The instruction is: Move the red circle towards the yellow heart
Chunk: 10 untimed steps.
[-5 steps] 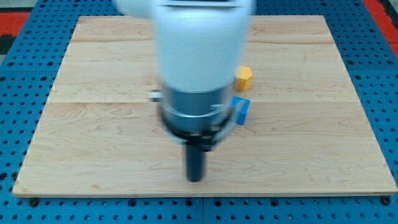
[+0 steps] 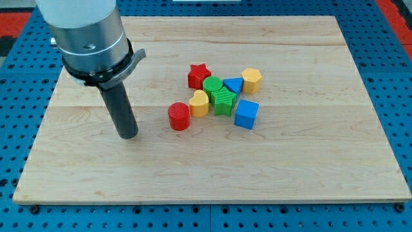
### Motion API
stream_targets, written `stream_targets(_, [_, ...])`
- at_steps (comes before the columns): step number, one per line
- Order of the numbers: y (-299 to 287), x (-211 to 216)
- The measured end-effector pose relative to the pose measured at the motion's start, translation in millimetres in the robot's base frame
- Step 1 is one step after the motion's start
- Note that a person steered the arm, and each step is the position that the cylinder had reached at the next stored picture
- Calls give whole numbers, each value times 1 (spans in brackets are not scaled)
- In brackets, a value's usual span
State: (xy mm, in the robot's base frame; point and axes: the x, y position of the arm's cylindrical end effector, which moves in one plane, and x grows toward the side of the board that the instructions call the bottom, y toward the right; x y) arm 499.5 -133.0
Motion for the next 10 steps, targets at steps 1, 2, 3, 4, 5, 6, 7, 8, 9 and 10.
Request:
stream_targets(1, [8, -1])
stream_targets(2, [23, -2])
stream_targets(3, [23, -13])
stream_targets(4, [23, -18])
stream_targets(5, [24, -17])
stream_targets(6, [25, -17])
stream_targets(7, [29, -17])
stream_targets(8, [38, -17])
stream_targets(9, [47, -17])
stream_targets(10, [51, -17])
